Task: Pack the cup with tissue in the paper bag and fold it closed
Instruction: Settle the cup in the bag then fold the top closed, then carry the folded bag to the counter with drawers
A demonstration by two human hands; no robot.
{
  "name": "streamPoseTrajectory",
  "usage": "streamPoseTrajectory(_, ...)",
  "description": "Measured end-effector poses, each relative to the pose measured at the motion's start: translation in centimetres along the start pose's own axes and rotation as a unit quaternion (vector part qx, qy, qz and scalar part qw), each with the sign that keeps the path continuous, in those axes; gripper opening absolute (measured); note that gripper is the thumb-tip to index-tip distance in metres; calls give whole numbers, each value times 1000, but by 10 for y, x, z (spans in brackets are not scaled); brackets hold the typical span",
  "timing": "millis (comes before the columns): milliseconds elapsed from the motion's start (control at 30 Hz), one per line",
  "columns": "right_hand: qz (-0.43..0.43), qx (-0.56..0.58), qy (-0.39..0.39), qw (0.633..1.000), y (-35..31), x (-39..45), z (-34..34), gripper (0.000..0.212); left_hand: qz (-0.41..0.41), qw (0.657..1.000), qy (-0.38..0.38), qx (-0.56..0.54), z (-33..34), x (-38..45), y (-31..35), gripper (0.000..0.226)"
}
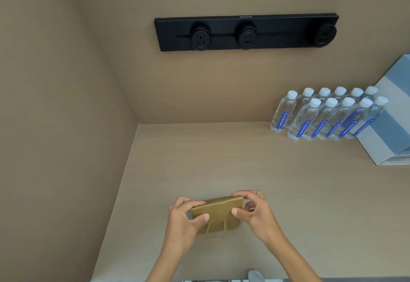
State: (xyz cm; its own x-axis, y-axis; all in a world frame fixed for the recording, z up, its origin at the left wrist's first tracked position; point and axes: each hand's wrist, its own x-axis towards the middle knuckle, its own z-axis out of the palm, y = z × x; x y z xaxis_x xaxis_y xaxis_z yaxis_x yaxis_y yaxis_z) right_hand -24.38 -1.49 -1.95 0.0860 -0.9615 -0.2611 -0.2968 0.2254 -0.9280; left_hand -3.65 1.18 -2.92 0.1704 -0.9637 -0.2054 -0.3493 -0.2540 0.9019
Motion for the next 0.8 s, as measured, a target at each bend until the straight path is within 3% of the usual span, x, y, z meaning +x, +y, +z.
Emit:
streamPoseTrajectory(300,-17,54,-6,998,29,13,6,14,-57,988,-18,-143,3,2,-16,22)
streamPoseTrajectory(500,-35,131,10,991,17,12,6,20,-45,989,5,-144,9,2,-15,16)
streamPoseTrajectory(633,-58,153,26,986,15,1,-9,33,3,988,6,-156,13,1,-2,35)
streamPoseTrajectory(700,-60,166,48,983,15,-8,-20,24,25,986,-12,-164,19,2,8,43)
streamPoseTrajectory(800,-59,182,110,975,16,-25,-40,16,55,983,-62,-162,36,5,30,14)
